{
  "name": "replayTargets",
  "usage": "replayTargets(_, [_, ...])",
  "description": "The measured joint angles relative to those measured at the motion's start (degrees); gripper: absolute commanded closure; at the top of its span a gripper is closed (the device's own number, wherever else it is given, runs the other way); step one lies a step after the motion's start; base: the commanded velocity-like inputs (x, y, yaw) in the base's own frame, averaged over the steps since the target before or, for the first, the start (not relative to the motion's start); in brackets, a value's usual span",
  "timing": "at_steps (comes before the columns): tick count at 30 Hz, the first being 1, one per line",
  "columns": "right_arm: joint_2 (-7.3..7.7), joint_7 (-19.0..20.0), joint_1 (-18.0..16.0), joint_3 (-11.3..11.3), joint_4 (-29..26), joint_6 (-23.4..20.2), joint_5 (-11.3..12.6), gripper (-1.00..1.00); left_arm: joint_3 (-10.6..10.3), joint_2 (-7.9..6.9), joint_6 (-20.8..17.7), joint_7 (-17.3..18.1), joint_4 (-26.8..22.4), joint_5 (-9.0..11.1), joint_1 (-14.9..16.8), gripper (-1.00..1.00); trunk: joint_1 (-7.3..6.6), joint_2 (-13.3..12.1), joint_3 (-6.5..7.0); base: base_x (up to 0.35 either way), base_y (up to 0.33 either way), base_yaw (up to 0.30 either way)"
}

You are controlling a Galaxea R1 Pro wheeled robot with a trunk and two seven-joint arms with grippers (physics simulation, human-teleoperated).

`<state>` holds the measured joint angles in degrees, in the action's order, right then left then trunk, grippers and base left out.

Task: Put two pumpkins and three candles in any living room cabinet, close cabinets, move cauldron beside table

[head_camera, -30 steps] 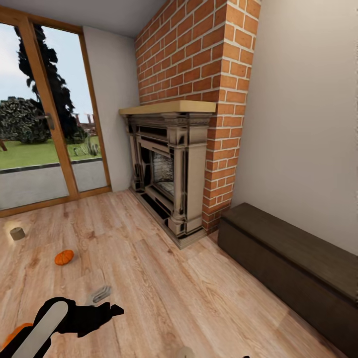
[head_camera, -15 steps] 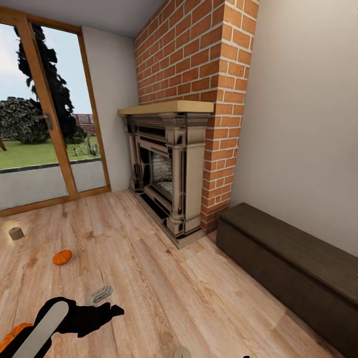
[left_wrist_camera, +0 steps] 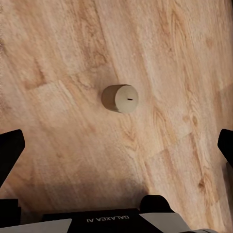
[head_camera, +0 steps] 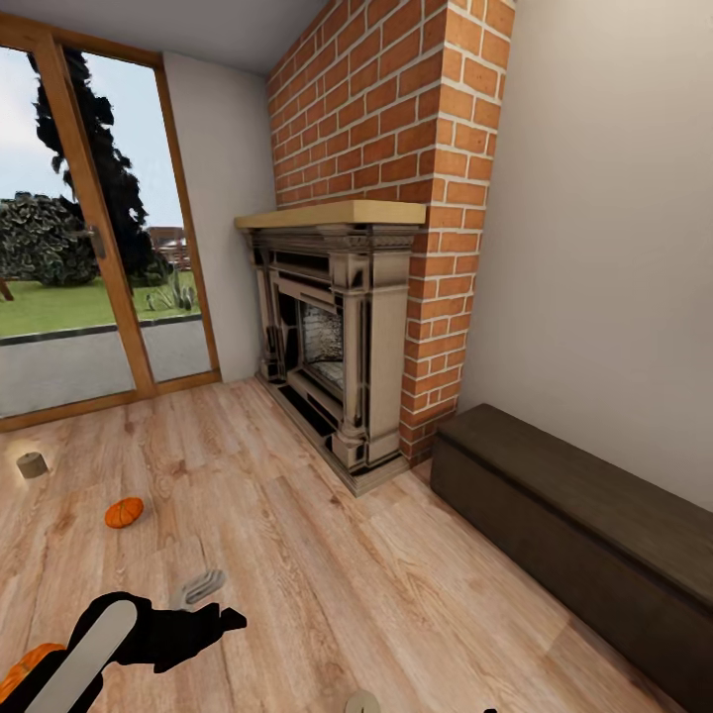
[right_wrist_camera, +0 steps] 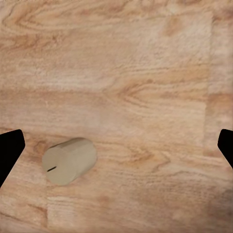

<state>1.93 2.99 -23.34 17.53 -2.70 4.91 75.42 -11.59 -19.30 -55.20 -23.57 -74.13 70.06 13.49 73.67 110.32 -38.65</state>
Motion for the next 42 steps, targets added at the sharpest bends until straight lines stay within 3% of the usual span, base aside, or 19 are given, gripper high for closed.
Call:
replayTargets(7, [0.0, 0.0, 0.0, 0.0, 0.0, 0.0, 0.0, -1.0, -0.2, 0.01, 0.0, -0.2, -0.3, -0.1, 0.0, -1.0, 0.0, 0.0, 0.05, 0.0, -0.022, 0.0])
replayTargets(11, [0.0, 1.0, 0.0, 0.1, 0.0, -0.1, 0.0, -1.0, -0.2, 0.67, 0.2, -0.3, 0.0, -2.3, 0.0, -1.0, 0.0, 0.0, 0.08, 0.0, -0.002, 0.0])
replayTargets(13, [0.0, 2.1, 0.0, 0.5, 0.0, -0.1, -0.1, -1.0, -0.2, 2.13, 1.3, -0.3, 1.1, -4.9, 0.2, -1.0, 0.0, 0.0, 0.08, 0.0, 0.0, 0.0])
replayTargets(15, [0.0, 3.3, 0.0, 1.9, 0.0, -0.1, -0.1, -1.0, -0.2, 5.06, 4.5, -0.3, 5.0, -10.7, 1.3, -1.0, 0.0, 0.0, 0.08, 0.0, 0.0, 0.0])
replayTargets(16, [0.0, 3.5, 0.0, 2.5, 0.0, -0.1, -0.1, -1.0, -0.2, 6.02, 5.5, -0.3, 6.5, -12.5, 1.8, -1.0, 0.0, 0.0, 0.09, 0.0, 0.0, 0.0])
replayTargets(19, [-0.05, 4.0, 0.0, 5.3, 0.0, -0.1, 0.0, -1.0, -0.1, 12.03, 10.2, 0.1, 15.9, -22.6, 4.8, -1.0, 0.0, 0.0, 0.09, 0.0, 0.0, 0.0])
replayTargets(22, [-0.02, 4.2, 0.0, 6.9, 0.0, -0.1, 0.0, -1.0, 0.0, 15.3, 12.5, 0.3, 20.8, -28.5, 6.3, -1.0, 0.0, 0.0, 0.09, 0.0, 0.0, 0.0])
replayTargets(24, [-0.01, 4.7, 0.0, 8.1, -0.1, 0.0, -0.1, -1.0, 0.0, 16.78, 15.8, 0.5, 22.3, -30.6, 6.8, -1.0, 0.0, 0.0, 0.09, 0.0, 0.0, 0.0])
replayTargets(29, [0.08, 8.9, 0.0, 12.2, -2.4, -0.2, -0.1, -1.0, -1.2, 19.02, 20.1, 0.6, 25.5, -31.9, 7.1, -1.0, 0.0, 0.0, 0.09, 0.0, 0.0, 0.0])
replayTargets(32, [0.43, 10.2, 0.0, 13.7, -8.8, -0.8, -0.1, -1.0, -2.8, 19.74, 20.4, 0.7, 26.0, -32.1, 7.1, -1.0, 0.0, 0.0, 0.09, 0.0, 0.0, 0.0])
replayTargets(33, [1.23, 10.4, 0.0, 14.6, -12.8, -1.3, 0.0, -1.0, -3.8, 19.88, 20.6, 0.7, 26.2, -32.1, 7.1, -1.0, 0.0, 0.0, 0.09, 0.0, 0.0, 0.0])
replayTargets(37, [3.0, 10.1, 0.0, 16.3, -20.1, -5.0, 0.0, -1.0, -4.8, 20.0, 21.1, 0.7, 26.3, -32.1, 7.1, -1.0, 0.0, 0.0, 0.09, 0.0, 0.0, 0.0])
replayTargets(42, [3.93, 6.7, 0.0, 16.2, -24.9, -10.9, 0.1, -1.0, -5.0, 20.05, 21.3, 0.8, 26.3, -32.1, 7.1, -1.0, 0.0, 0.0, 0.09, 0.0, 0.0, 0.0])
